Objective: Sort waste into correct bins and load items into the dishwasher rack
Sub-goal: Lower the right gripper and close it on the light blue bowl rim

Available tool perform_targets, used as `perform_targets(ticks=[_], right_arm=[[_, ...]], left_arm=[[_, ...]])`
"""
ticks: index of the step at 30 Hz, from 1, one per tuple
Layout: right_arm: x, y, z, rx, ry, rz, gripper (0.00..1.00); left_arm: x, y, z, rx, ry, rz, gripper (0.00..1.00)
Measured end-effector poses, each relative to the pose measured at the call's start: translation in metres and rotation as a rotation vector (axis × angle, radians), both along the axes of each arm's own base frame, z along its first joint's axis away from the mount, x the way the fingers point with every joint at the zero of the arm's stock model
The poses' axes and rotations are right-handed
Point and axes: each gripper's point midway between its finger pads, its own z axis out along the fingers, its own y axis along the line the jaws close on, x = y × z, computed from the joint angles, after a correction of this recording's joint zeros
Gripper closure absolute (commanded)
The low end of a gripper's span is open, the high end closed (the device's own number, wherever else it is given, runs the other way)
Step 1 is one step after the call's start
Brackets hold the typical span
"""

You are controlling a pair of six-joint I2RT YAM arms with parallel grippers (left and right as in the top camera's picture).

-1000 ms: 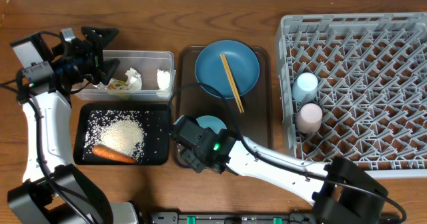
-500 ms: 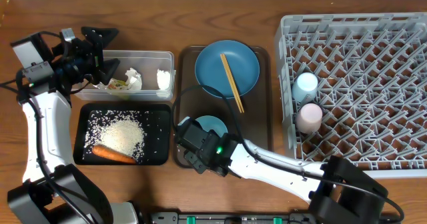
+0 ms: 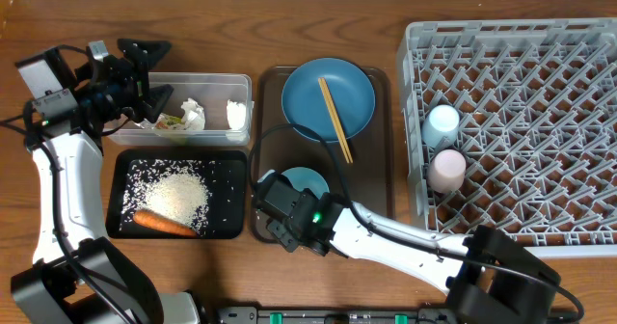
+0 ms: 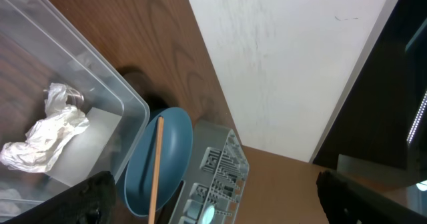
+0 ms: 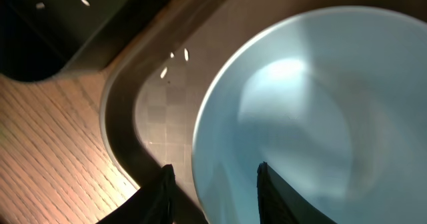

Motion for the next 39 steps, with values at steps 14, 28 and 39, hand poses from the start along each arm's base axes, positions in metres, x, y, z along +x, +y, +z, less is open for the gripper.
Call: perform_targets(ticks=[14,28,39], right_arm=[[-0.002,-0.005,-0.002,-0.02,0.01,0.001,0.6],[-0.005,-0.01,-0.005,-0.057,0.008,0.046,0.63],[-0.006,-0.012,-0.006,-0.075,-0.004,0.094,0.8]], left_arm=[[0.0,0.0,0.0,0.0,0.0,0.0,0.02],[0.0,0.0,0.0,0.0,0.0,0.0,0.02],[0.0,0.0,0.0,0.0,0.0,0.0,0.02]])
